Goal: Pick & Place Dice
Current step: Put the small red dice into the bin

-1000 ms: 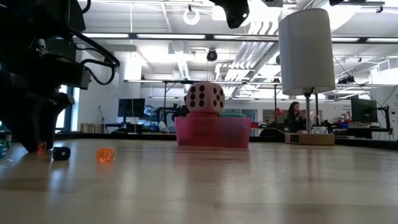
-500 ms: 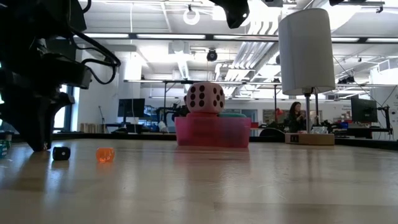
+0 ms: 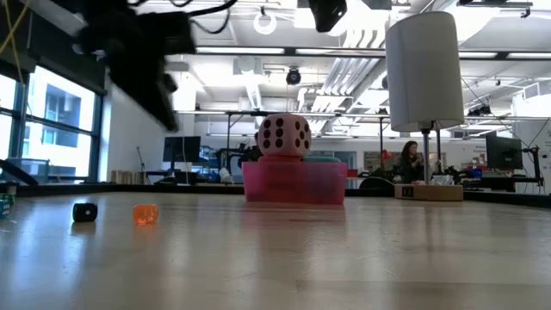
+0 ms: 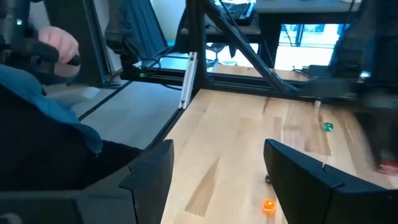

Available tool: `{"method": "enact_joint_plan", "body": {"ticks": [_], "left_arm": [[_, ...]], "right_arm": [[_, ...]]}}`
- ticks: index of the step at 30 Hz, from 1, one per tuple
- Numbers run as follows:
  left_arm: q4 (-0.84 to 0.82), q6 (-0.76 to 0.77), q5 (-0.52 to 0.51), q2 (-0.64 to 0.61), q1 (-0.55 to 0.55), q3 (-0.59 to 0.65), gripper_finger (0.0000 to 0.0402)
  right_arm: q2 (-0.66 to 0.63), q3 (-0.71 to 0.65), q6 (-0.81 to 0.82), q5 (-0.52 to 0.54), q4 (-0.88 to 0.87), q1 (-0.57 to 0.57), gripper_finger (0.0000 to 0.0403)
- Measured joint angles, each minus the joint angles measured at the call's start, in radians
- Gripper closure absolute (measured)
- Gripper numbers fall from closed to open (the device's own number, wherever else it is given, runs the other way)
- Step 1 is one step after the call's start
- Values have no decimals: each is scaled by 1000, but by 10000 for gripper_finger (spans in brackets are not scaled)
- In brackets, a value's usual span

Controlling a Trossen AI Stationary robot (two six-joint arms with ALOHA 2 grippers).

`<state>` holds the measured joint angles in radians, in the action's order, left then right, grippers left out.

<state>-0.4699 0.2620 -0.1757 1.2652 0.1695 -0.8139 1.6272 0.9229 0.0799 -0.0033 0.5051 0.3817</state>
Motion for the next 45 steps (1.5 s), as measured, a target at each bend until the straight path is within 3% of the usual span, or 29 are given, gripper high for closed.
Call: {"method": "enact_joint_plan", "body": {"ticks": [8,17,23,32,40,45], "left_arm": [[330,-85,107,25,-184,-13,357],[634,-133,185,201,-316,-13,356],[645,-203,174,257,-387,-13,356],[694,-162,164,284,-469,-12,343],[694,-160,110,284,-470,-13,323],[676,-210,4,284,-456,-13,322]], "right_arm": [[0,0,-115,0,8,47,160],[0,0,-137,4,22,56,160],[0,0,-137,3,21,57,160],[0,0,-137,3,20,57,160],[0,0,-138,3,15,55,160],[0,0,-138,3,14,55,160]]}}
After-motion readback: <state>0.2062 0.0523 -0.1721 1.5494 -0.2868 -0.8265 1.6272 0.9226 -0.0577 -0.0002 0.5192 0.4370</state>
